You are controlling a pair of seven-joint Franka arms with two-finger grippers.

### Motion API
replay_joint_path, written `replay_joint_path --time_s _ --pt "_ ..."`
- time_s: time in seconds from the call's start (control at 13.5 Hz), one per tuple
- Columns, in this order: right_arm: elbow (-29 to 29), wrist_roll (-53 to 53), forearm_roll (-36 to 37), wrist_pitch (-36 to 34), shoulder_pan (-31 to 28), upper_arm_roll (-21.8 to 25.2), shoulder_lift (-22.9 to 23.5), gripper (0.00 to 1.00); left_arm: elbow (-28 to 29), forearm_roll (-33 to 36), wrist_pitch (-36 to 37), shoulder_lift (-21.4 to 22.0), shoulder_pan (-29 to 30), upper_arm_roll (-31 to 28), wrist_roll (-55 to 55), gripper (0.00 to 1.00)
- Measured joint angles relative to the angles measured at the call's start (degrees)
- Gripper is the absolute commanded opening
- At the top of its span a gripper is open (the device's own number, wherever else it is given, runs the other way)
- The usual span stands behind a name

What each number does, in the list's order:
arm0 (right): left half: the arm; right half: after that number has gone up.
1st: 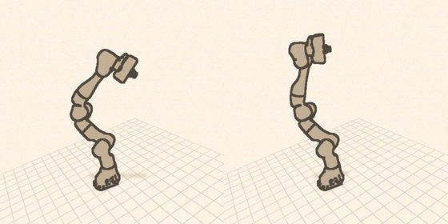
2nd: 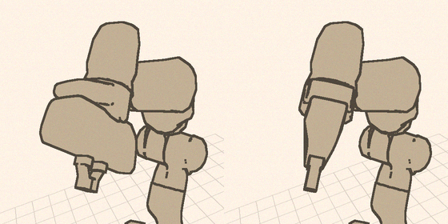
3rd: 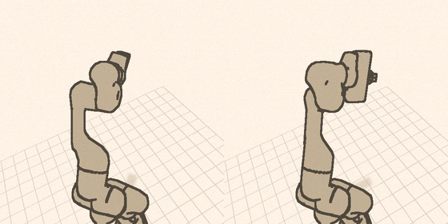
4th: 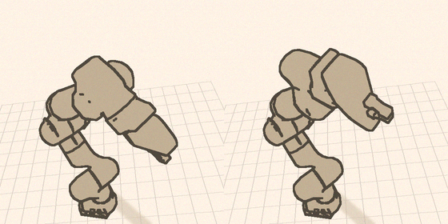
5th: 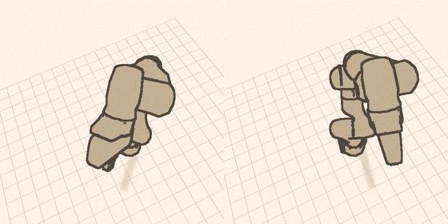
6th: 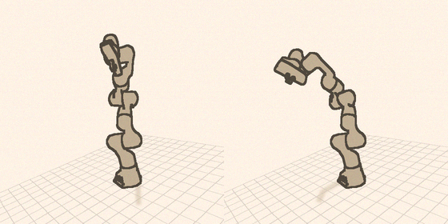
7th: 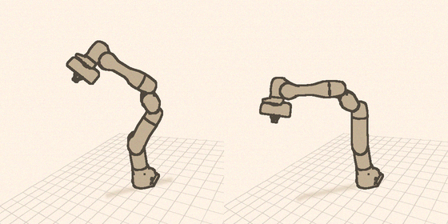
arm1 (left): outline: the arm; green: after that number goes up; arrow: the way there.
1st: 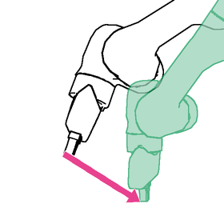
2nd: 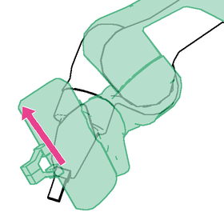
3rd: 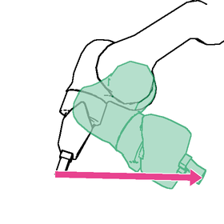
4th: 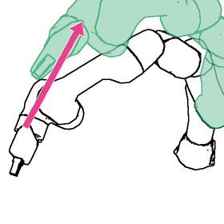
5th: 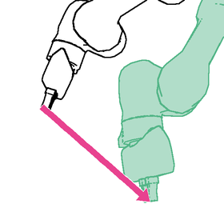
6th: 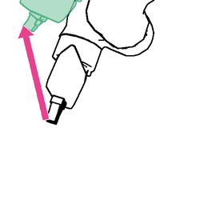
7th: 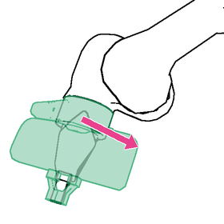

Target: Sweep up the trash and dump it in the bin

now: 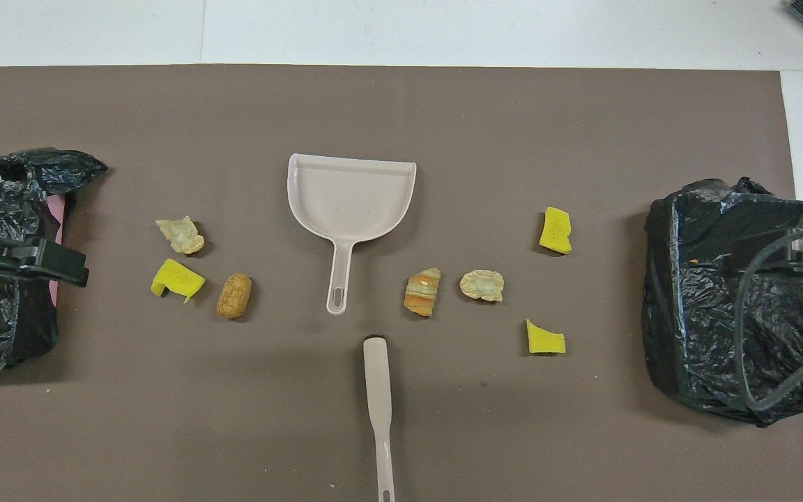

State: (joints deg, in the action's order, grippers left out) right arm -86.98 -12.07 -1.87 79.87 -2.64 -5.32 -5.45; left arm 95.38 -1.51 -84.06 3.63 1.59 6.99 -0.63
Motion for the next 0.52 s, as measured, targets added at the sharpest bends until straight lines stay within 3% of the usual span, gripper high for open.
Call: replay_joint_path --time_s 0.52 --pt "0.0 0.0 0.0 0.0 0.0 0.0 0.0 1.00 10.2 0.0 -6.7 3.3 -4.8 0.1 0.2 1.00"
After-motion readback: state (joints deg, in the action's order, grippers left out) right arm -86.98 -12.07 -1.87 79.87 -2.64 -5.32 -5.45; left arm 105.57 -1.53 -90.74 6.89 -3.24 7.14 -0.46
